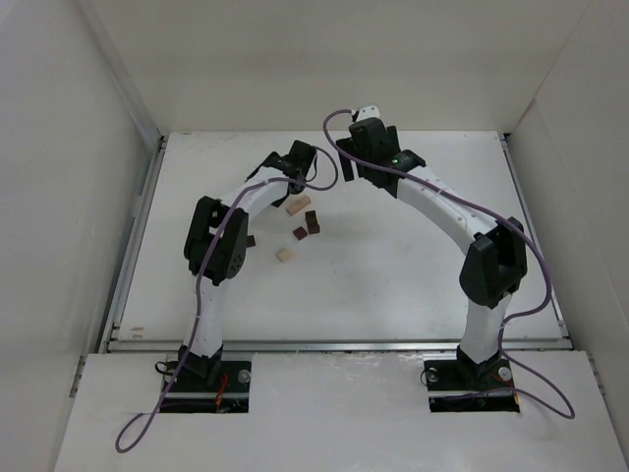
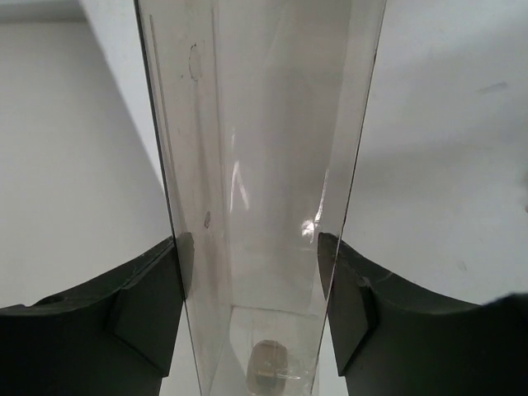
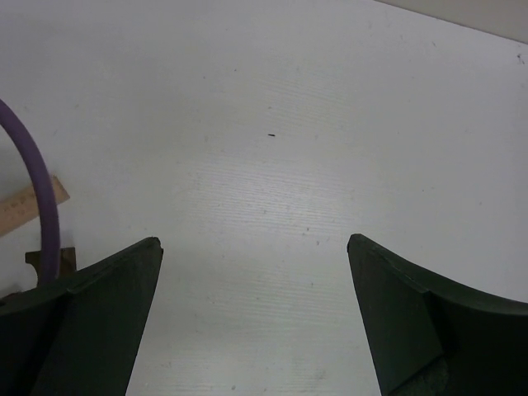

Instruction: Build the wood block tower

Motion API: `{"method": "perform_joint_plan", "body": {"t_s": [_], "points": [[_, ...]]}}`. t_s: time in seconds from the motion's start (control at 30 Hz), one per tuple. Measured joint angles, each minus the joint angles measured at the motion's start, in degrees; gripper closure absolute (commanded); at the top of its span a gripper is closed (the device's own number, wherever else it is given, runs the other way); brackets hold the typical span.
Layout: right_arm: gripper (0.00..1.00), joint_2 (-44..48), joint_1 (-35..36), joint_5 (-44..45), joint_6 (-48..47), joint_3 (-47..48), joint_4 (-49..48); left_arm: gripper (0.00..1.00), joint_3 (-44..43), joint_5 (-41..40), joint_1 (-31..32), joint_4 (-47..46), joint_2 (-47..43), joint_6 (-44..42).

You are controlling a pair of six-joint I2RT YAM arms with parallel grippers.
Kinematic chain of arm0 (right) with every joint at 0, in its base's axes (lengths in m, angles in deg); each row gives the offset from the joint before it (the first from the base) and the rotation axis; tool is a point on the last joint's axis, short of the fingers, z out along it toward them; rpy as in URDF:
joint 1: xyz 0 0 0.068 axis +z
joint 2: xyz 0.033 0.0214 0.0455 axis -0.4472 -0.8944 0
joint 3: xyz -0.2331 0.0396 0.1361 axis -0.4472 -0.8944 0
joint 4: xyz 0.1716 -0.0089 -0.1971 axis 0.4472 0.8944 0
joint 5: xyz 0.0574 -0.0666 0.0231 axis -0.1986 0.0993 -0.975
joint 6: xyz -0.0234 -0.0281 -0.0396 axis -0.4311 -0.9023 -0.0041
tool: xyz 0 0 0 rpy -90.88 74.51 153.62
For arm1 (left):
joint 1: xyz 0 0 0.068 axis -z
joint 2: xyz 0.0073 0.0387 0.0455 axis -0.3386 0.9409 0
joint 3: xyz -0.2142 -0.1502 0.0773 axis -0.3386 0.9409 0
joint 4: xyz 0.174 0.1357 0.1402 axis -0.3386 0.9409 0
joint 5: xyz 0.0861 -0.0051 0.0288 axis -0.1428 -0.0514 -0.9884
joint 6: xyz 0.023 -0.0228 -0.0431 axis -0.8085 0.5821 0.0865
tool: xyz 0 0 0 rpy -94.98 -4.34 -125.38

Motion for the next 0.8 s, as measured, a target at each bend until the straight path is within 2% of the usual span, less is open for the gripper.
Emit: {"method": "perform_joint_plan", "body": {"t_s": [0.13, 0.27, 0.43, 0.57, 0.63, 0.7, 0.73, 0.8], "points": [[0.00, 0.11, 0.00, 0.76, 0.94, 0.00, 0.00, 1.00, -5.84, 10.78, -2.71, 7.28, 0.39, 4.35], [0.00, 0.83, -0.31, -2.23, 2.08, 0.00, 0.17, 1.00, -10.84, 26.43, -8.66, 11.69, 0.31, 8.17], [0.00, 1.49, -0.87, -11.02, 4.33, 1.11, 0.96, 1.00, -11.76, 46.60, -23.23, 15.37, 0.26, 10.84], [0.00, 0.15, -0.96, -16.65, 8.39, 4.59, 2.36, 1.00, -9.22, 62.45, -35.54, 17.29, 0.22, 9.97], [0.00, -1.55, -0.96, -18.82, 11.28, 6.60, 2.78, 1.00, -7.32, 67.58, -39.47, 18.36, 0.22, 9.27], [0.00, -4.15, -0.90, -20.41, 13.88, 8.98, 3.85, 0.86, -5.75, 71.43, -41.44, 18.99, 0.22, 8.98], [0.00, -6.58, -0.81, -20.87, 15.30, 10.56, 5.53, 0.63, -5.44, 72.54, -41.62, 18.93, 0.22, 8.90], [0.00, -8.02, -0.68, -21.20, 15.82, 10.25, 7.13, 0.48, -5.01, 74.23, -41.18, 18.91, 0.33, 8.90]]}}
